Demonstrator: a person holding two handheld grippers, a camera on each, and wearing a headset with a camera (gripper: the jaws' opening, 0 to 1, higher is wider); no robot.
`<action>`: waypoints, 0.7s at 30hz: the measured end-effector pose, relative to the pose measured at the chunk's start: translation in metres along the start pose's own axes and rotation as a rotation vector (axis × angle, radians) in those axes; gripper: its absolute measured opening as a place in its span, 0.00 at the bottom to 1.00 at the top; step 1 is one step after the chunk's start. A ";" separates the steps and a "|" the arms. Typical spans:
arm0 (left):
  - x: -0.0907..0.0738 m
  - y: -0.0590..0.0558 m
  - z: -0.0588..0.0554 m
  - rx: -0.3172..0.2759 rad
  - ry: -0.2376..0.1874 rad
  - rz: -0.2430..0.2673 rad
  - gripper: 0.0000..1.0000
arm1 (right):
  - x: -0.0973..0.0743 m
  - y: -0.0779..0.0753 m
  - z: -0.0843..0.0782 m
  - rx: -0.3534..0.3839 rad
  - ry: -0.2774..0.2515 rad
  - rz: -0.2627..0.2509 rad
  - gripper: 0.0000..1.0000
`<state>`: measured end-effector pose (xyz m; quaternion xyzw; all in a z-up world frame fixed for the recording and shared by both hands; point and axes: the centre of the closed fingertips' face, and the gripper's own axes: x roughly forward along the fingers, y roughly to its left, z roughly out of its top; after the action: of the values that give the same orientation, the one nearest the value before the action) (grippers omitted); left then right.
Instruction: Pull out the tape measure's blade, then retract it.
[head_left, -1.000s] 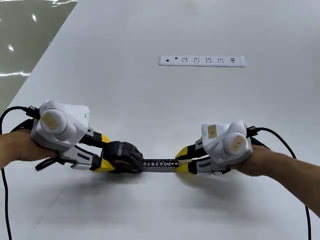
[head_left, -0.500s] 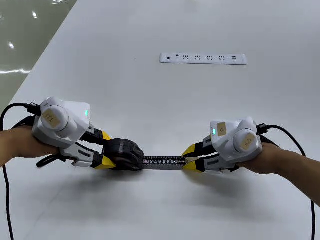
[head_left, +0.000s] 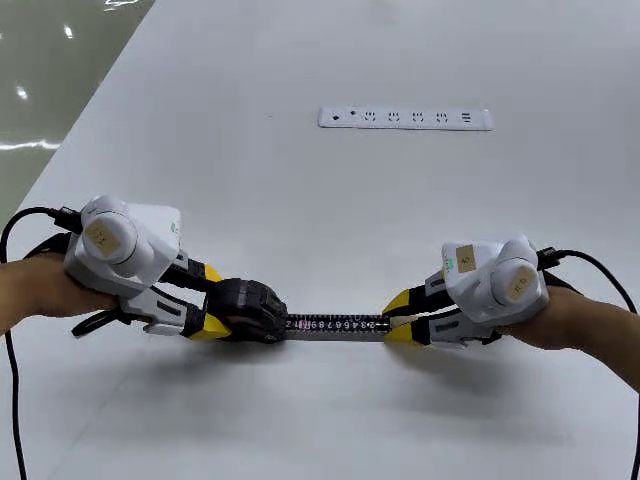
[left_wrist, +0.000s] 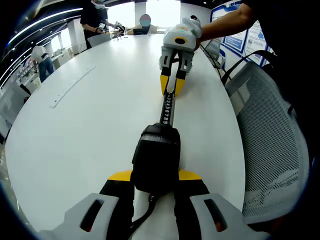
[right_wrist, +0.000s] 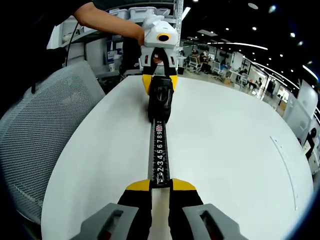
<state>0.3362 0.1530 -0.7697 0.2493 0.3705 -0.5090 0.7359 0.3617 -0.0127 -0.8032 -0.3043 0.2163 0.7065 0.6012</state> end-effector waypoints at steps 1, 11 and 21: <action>0.000 0.000 0.000 0.000 0.000 0.000 0.25 | -0.001 0.000 -0.001 0.000 0.001 -0.001 0.08; -0.001 0.000 -0.001 0.000 0.004 -0.002 0.25 | -0.013 0.001 -0.011 0.007 0.016 -0.009 0.08; -0.002 -0.001 -0.002 0.002 0.008 -0.003 0.25 | -0.025 0.002 -0.021 0.017 0.031 -0.019 0.08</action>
<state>0.3346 0.1552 -0.7691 0.2517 0.3733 -0.5094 0.7334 0.3651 -0.0447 -0.8012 -0.3122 0.2287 0.6941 0.6070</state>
